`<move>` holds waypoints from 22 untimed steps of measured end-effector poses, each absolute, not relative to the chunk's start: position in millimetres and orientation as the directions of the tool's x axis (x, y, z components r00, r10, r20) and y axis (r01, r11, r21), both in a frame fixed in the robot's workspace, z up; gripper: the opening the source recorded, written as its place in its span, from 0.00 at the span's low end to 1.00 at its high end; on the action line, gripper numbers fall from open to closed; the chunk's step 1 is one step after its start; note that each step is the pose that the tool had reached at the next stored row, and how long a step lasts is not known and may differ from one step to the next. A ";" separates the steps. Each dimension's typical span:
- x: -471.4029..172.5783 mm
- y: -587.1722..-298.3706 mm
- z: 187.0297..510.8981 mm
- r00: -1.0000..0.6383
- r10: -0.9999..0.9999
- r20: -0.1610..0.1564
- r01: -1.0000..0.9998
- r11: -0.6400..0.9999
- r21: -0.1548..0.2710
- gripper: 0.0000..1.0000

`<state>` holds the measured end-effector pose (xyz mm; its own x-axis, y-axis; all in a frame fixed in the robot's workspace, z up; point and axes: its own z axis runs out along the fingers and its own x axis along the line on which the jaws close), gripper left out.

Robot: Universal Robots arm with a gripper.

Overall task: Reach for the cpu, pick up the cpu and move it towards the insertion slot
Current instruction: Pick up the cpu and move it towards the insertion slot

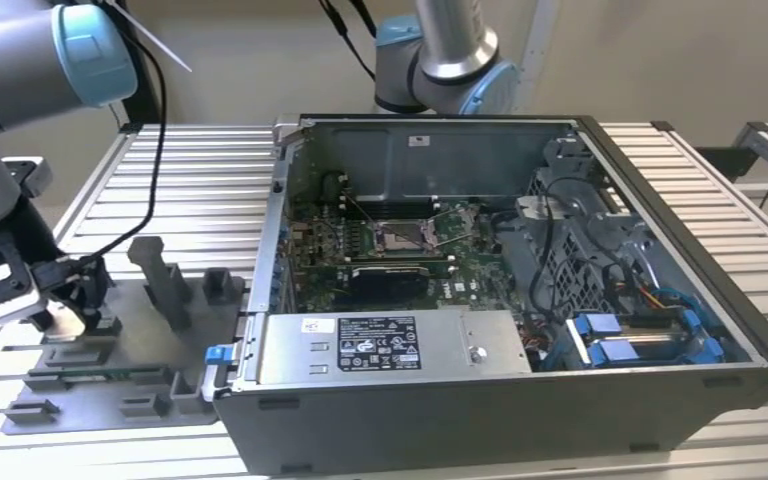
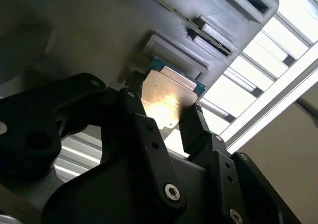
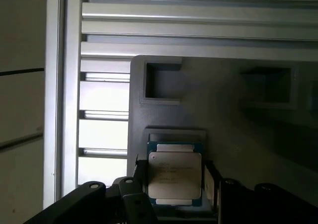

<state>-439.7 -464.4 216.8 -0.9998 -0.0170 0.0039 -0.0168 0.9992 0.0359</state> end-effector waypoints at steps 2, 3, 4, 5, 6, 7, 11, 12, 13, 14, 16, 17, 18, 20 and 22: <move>-439.7 -464.4 219.8 -1.000 -0.017 0.004 -0.017 0.999 0.036 0.00; -439.8 -464.4 221.5 -1.000 -0.017 0.004 -0.017 0.999 0.036 0.00; -439.8 -464.4 223.0 -1.000 -0.017 0.004 -0.017 0.999 0.036 0.00; -439.8 -464.4 224.5 -1.000 -0.017 0.004 -0.017 0.999 0.036 0.00; -439.7 -464.4 226.1 -1.000 -0.017 0.004 -0.017 0.999 0.036 0.00; -439.8 -464.4 227.7 -1.000 -0.017 0.004 -0.017 0.999 0.036 0.00; -439.8 -464.4 235.6 -1.000 -0.017 0.004 -0.017 0.999 0.036 0.00; -439.7 -464.4 237.1 -1.000 -0.017 0.004 -0.017 0.999 0.036 0.00; -439.7 -464.4 238.4 -1.000 -0.017 0.004 -0.017 0.999 0.036 0.00; -439.7 -464.4 239.5 -1.000 -0.017 0.004 -0.017 0.999 0.036 0.00; -439.8 -464.4 241.3 -1.000 -0.017 0.004 -0.017 0.999 0.036 0.00; -439.7 -464.4 242.4 -1.000 -0.017 0.004 -0.017 0.999 0.036 0.00; -439.7 -464.4 243.9 -1.000 -0.017 0.004 -0.017 0.999 0.036 0.00; -439.7 -464.4 247.5 -1.000 -0.017 0.004 -0.017 0.999 0.036 0.00; -439.8 -464.4 251.1 -1.000 -0.017 0.004 -0.017 0.999 0.036 0.00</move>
